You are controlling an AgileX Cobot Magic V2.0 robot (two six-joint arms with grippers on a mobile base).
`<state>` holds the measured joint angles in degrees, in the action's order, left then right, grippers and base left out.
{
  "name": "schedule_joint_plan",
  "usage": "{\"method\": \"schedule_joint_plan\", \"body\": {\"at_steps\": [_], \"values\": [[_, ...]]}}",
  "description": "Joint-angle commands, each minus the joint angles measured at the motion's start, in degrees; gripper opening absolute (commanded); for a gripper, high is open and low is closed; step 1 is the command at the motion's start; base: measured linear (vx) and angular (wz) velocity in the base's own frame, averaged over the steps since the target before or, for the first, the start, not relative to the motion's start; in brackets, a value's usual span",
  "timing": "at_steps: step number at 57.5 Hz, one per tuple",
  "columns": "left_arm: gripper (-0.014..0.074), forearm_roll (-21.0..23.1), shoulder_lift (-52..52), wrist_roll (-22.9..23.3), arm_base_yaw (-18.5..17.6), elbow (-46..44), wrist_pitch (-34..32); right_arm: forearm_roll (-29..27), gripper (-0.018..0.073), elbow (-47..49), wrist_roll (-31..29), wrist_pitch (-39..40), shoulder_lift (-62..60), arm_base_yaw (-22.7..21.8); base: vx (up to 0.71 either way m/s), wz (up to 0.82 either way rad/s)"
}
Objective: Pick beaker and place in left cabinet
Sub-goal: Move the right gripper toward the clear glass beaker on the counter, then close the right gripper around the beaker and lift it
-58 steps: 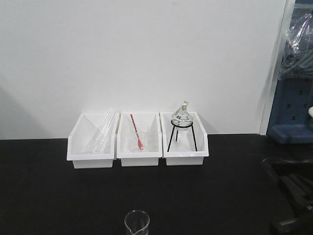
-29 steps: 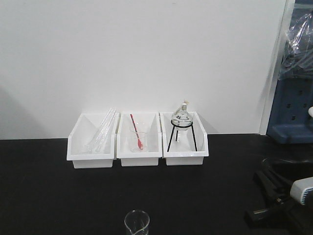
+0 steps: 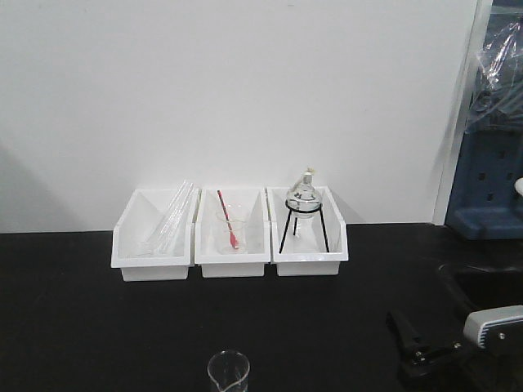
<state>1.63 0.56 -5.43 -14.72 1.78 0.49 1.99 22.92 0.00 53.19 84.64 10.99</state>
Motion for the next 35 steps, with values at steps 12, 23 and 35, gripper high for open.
{"method": "schedule_joint_plan", "body": {"at_steps": [12,23,35], "values": [[0.0001,0.47,1.1,0.19,-0.22,0.94,-4.8,17.44,0.0671,1.78,5.09,11.2,4.44,0.01,0.0,0.0],[0.0001,0.47,1.1,0.19,-0.22,0.94,-4.8,31.76,0.0597,2.49,6.95,22.29,17.03,0.66,0.0,0.0],[0.0001,0.47,1.1,0.19,-0.22,0.94,-4.8,31.61,0.0573,9.39,6.96,23.96,29.06,7.57,0.0,0.0]]}}
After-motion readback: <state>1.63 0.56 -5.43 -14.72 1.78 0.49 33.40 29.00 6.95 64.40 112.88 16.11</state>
